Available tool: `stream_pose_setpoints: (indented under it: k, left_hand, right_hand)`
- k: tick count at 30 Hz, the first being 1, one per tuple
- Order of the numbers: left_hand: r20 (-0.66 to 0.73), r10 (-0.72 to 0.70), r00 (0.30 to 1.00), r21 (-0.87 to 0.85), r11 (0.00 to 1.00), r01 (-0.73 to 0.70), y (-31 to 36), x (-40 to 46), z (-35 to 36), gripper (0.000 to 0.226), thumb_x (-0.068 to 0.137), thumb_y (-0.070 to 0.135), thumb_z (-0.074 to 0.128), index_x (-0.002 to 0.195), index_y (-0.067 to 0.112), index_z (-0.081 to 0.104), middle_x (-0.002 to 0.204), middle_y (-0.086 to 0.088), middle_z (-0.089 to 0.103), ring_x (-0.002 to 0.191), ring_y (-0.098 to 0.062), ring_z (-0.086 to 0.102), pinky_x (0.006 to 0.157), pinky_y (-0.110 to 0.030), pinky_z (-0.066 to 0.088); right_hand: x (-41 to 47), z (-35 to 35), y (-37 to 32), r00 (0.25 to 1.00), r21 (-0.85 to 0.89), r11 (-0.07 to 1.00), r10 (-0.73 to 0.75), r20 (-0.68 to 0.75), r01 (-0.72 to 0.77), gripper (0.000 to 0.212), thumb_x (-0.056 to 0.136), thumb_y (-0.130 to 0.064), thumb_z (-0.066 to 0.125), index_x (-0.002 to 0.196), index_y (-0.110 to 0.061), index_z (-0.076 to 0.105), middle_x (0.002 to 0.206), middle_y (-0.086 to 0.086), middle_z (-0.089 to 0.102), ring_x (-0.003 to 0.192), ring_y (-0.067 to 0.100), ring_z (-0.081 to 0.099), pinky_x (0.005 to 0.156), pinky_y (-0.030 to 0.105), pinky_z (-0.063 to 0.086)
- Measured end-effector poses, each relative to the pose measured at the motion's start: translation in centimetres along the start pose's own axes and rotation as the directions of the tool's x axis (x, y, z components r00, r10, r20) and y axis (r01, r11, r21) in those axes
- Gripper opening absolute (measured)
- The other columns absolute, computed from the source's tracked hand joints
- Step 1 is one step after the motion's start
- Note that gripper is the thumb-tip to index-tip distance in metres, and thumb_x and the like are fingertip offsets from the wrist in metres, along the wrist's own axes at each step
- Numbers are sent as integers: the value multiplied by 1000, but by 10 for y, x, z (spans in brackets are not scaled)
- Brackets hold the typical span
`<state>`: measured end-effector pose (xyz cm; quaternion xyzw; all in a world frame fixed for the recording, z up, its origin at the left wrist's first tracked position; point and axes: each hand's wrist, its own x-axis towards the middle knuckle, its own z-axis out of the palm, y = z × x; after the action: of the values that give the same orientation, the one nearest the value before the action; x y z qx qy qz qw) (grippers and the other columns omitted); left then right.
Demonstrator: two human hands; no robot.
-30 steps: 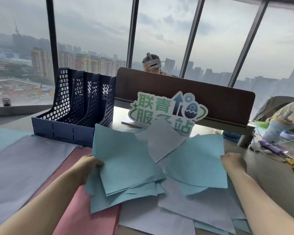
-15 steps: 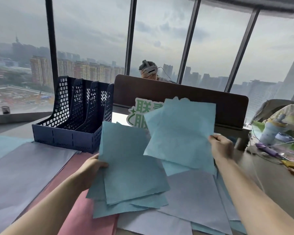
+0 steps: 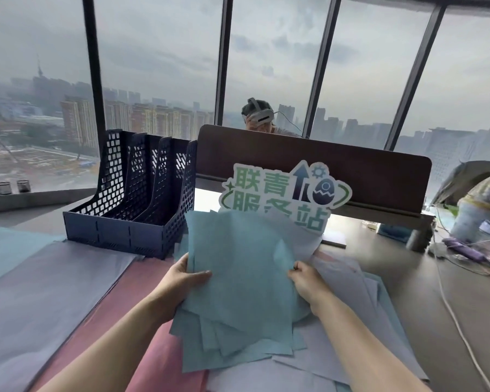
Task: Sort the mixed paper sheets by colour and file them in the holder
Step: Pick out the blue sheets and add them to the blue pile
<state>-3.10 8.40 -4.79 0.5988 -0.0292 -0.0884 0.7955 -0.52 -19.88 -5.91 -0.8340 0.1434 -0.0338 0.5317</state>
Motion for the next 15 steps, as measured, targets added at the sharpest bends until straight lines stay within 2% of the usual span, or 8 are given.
stream_pose_setpoints:
  k: [2, 5, 7, 8, 10, 11, 13, 15]
  left_hand:
    - [-1, -4, 1000, 25, 1000, 4, -1, 3, -1, 64, 57, -4, 71, 117, 11, 58, 101, -18, 73, 82, -33, 70, 70, -43, 60]
    - [-10, 46, 999, 63, 997, -45, 2, 5, 2, 62, 53, -6, 64, 111, 16, 60, 93, -12, 74, 77, -26, 71, 68, -40, 60]
    - [-13, 119, 993, 77, 990, -118, 7, 4, 5, 56, 54, -4, 63, 107, 17, 61, 87, -6, 75, 73, -21, 71, 63, -35, 59]
    - [-5, 160, 987, 73, 985, -159, 11, 3, 7, 54, 56, -3, 63, 106, 18, 62, 86, -4, 75, 73, -19, 71, 62, -34, 59]
    - [16, 250, 968, 74, 965, -251, 21, 1, 13, 49, 61, -2, 62, 105, 18, 64, 89, -4, 74, 76, -18, 71, 63, -33, 58]
    - [26, 301, 953, 85, 950, -302, 27, 2, 18, 47, 64, -3, 62, 106, 17, 65, 89, -4, 74, 77, -17, 70, 64, -32, 58]
    - [19, 407, 913, 94, 908, -407, 38, 5, 31, 41, 71, -4, 64, 107, 17, 64, 89, -1, 74, 78, -15, 69, 66, -31, 58]
    - [-51, 508, 860, 123, 858, -499, 48, 9, 47, 30, 76, 7, 70, 104, 18, 66, 91, 1, 75, 81, -15, 69, 74, -35, 59]
  right_hand:
    - [0, -3, 1, 999, -1, 1000, 29, 26, -29, 9, 74, -24, 59, 77, -15, 61, 91, 26, 68, 74, 23, 59, 67, 32, 42]
    - [-9, -9, -9, 999, 45, 999, 21, 27, -23, 12, 86, -16, 64, 75, -16, 59, 85, 15, 67, 77, 22, 58, 67, 29, 41]
    - [-11, -14, -12, 998, 123, 992, 1, 58, -8, 5, 91, -18, 65, 90, -14, 67, 97, 6, 72, 85, 20, 64, 67, 26, 44]
    - [-12, -17, -15, 996, 181, 983, -27, 80, 12, 11, 91, -20, 65, 99, -13, 69, 103, 4, 73, 90, 19, 66, 70, 26, 47]
    - [-17, -23, -26, 990, 316, 946, -107, 88, 74, 17, 92, -17, 64, 107, -10, 69, 109, 6, 74, 98, 21, 70, 86, 34, 53]
    - [-20, -26, -33, 989, 361, 926, -140, 54, 112, 17, 92, -13, 62, 107, -10, 69, 107, 7, 74, 99, 24, 70, 90, 38, 54]
    - [-26, -28, -52, 974, 422, 879, -223, -44, 221, 21, 92, -5, 56, 106, -12, 69, 101, 9, 75, 93, 28, 71, 86, 42, 55]
    - [-32, -27, -71, 937, 415, 841, -299, -178, 347, 25, 90, -12, 52, 111, -17, 65, 102, 10, 74, 89, 28, 70, 84, 43, 55]
